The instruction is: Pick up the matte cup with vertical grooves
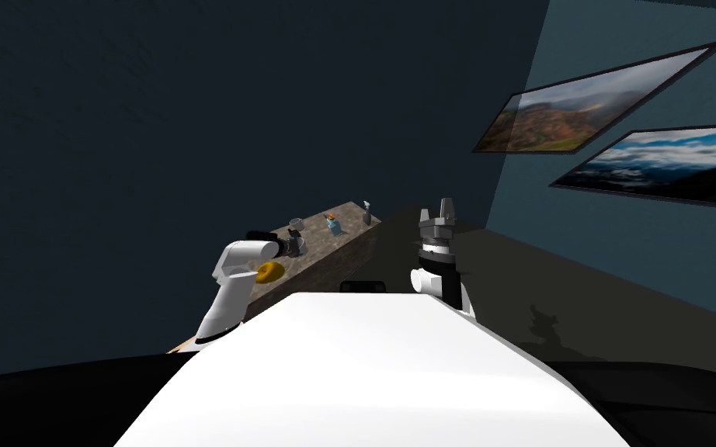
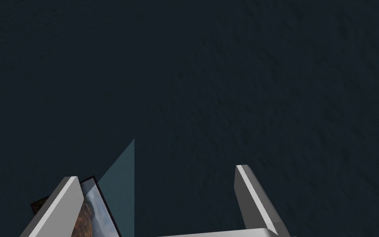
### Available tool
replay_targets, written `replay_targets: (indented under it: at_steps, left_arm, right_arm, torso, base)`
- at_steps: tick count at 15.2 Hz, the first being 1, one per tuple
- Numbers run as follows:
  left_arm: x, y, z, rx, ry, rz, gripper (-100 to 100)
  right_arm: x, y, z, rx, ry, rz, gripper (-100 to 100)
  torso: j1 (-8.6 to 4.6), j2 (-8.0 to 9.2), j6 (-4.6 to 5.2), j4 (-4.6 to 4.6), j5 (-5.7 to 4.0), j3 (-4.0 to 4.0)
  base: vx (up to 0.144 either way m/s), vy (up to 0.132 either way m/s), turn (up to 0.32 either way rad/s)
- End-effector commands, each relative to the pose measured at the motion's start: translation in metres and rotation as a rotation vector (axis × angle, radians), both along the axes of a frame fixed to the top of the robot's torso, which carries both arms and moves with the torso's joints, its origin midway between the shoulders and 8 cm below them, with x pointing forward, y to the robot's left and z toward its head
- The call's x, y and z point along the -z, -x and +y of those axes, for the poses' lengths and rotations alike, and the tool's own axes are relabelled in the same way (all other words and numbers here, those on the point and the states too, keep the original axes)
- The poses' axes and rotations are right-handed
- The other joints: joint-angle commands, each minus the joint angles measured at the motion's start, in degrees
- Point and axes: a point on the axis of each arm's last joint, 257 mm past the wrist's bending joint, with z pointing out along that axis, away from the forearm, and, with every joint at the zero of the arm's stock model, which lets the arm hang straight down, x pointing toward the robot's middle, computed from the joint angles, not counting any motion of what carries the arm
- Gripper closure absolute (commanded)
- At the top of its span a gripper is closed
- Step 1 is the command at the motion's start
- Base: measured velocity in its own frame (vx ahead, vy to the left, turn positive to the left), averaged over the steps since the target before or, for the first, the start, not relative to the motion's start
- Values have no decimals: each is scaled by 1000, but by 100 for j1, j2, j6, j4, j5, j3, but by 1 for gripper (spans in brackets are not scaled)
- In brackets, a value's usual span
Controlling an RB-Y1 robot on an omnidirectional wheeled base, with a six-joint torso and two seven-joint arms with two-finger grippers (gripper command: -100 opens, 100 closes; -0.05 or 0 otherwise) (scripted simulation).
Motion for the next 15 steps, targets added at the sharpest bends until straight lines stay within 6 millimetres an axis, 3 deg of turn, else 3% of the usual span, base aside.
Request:
replay_targets:
  at_steps: [1, 15]
  left_arm:
    - [1, 7, 4, -19, 12, 37, -100]
    - [9, 52, 15, -92, 53, 249, -100]
  right_arm:
    - [0, 0, 0, 0, 0, 0, 0]
    - [0, 0, 0, 0, 0, 0, 0]
  torso:
    - [0, 0, 0, 0, 0, 0]
    - [1, -1, 1, 0, 0, -1]
  base:
    - [4, 18, -79]
    - [5, 19, -56]
